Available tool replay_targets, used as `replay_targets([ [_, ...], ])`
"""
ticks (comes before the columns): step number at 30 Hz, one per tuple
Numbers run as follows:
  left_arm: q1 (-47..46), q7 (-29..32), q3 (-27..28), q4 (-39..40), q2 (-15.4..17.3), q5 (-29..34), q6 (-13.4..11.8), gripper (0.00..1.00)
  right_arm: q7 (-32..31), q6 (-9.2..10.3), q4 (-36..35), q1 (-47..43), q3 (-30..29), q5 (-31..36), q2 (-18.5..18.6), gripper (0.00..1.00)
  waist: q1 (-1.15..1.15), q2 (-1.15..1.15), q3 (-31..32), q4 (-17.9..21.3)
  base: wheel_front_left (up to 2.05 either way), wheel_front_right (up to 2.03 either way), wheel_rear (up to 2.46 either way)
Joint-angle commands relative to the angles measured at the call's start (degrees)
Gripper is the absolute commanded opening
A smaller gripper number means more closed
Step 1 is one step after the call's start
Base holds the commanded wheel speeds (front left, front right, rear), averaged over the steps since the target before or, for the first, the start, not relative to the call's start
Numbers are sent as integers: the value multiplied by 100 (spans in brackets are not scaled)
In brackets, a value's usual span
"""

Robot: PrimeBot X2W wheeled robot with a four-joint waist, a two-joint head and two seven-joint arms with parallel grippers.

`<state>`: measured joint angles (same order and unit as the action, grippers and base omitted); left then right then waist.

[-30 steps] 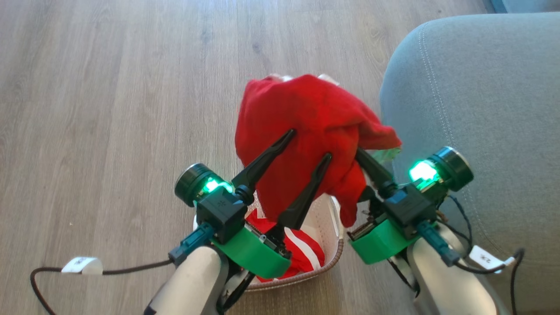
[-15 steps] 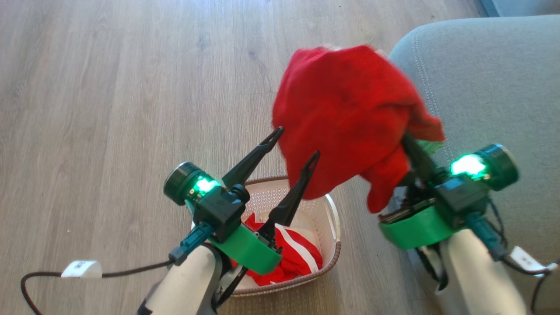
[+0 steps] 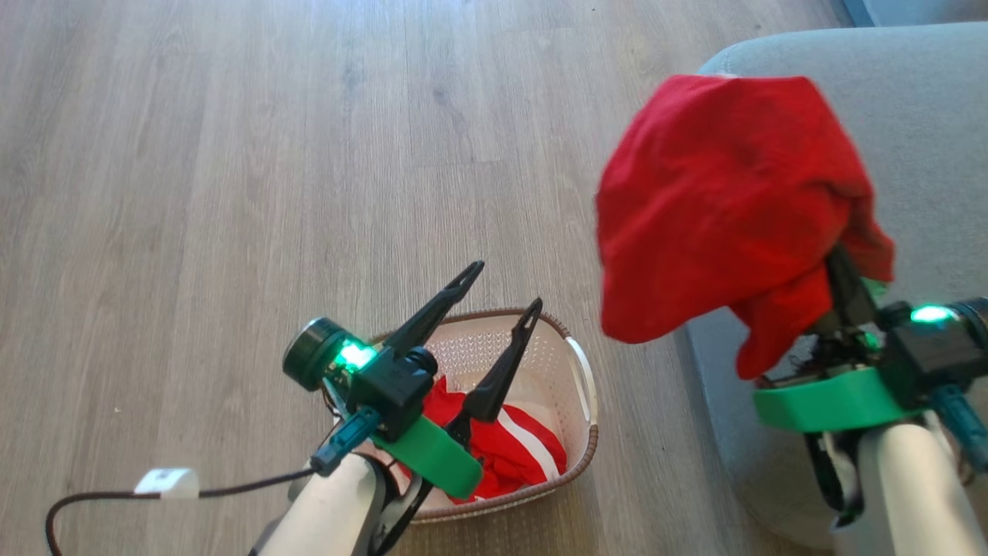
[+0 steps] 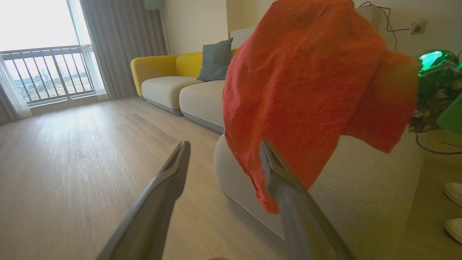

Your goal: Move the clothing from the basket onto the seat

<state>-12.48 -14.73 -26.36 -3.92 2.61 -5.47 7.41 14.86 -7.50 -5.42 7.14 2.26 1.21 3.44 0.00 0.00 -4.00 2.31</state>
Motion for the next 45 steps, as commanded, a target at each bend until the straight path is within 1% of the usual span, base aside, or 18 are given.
replay_targets([
  [1, -65, -27, 153, 122, 33, 60, 6, 100, 14, 1, -224, 36, 5, -71, -56, 0, 0, 0, -6, 10, 0, 0, 0],
  [4, -6, -27, 11, -35, 110, 102, 7, 100, 14, 1, -96, -123, -277, -199, -56, 0, 0, 0, -5, 27, 0, 0, 0],
  [8, 68, -27, -60, -176, 180, 134, 7, 100, 14, 1, 78, -271, -514, -431, -56, 0, 0, 0, 1, 42, 0, 0, 0],
  [12, 113, -27, -124, -299, 249, 218, 7, 100, 14, 1, 250, -352, -658, -667, -56, 0, 0, 0, -14, 52, 0, 0, 0],
  [14, 130, -27, -167, -349, 271, 239, 7, 100, 14, 1, 362, -377, -735, -896, -56, 0, 0, 0, -17, 53, 0, 0, 0],
  [18, 154, -27, -250, -455, 307, 258, 7, 100, 14, 1, 563, -427, -832, -1016, -56, 0, 0, 0, -22, 43, 0, 0, 0],
  [29, 189, -27, -387, -754, 325, 219, 7, 100, 14, 1, 1061, -460, -918, -1316, -56, 0, 0, 0, -21, 28, 0, 0, 0],
  [45, 139, -27, -353, -847, 292, 210, 8, 100, 14, 1, 1070, -376, -858, -1337, -57, 0, 0, 0, -78, 32, 0, 0, 0],
])
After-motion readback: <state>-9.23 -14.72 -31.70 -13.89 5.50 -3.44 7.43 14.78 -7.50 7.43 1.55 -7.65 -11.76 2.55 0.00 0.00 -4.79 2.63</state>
